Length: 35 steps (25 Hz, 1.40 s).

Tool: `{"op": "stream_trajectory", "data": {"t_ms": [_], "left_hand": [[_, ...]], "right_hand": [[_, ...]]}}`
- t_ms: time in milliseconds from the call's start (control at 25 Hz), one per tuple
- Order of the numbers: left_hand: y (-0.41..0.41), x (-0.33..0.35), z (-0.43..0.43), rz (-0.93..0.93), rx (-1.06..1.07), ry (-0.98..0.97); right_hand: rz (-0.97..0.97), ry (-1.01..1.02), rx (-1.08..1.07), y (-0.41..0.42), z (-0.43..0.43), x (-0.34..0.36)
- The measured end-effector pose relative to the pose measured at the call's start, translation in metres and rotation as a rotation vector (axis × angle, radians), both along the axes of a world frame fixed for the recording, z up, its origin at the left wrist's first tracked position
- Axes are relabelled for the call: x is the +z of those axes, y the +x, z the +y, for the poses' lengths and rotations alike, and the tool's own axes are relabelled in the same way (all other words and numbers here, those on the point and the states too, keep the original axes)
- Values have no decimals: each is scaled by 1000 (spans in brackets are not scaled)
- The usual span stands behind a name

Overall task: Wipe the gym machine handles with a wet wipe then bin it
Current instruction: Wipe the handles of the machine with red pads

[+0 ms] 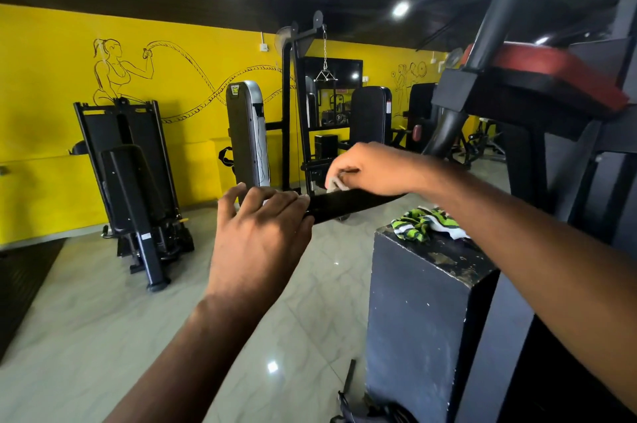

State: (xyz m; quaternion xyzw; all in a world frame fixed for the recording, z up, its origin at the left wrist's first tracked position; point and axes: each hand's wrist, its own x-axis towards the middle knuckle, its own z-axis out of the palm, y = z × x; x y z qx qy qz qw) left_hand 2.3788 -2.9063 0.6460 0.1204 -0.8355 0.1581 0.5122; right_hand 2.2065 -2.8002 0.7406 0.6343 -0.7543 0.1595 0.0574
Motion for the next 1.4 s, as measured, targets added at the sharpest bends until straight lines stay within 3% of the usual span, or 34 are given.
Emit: {"op": "stream_trajectory", "data": {"t_ms": [160, 320, 440, 560, 720, 840, 960, 1080, 1160, 1280, 1400], "left_hand": [[1, 1, 1, -17, 4, 0], [0, 3, 3, -41, 19, 14], [-1, 4, 4, -35, 22, 17], [-1, 4, 4, -55, 18, 37], [-2, 4, 4, -48, 21, 37], [-3, 5, 5, -55, 16, 49], [-4, 5, 5, -63, 30, 41], [-2, 6, 6, -68, 28, 53], [-3, 5, 7, -67, 37, 52], [-3, 6, 7, -65, 38, 33], [-4, 6, 7, -58, 32, 37]], "right_hand": [[32, 151, 16, 1, -16, 15], [117, 263, -154, -3, -12, 16], [53, 102, -59, 6, -2, 8], [80, -42, -217, 1, 8, -6], [210, -613, -258, 22, 14, -63], [-90, -1059, -368, 30, 14, -101], [-542, -1256, -470, 46, -4, -138], [-1537, -1510, -295, 57, -22, -136], [-2013, -1557, -83, 61, -28, -128], [-2322, -1507, 172, 61, -32, -122], [-2366, -1513, 154, 54, -32, -121]]}}
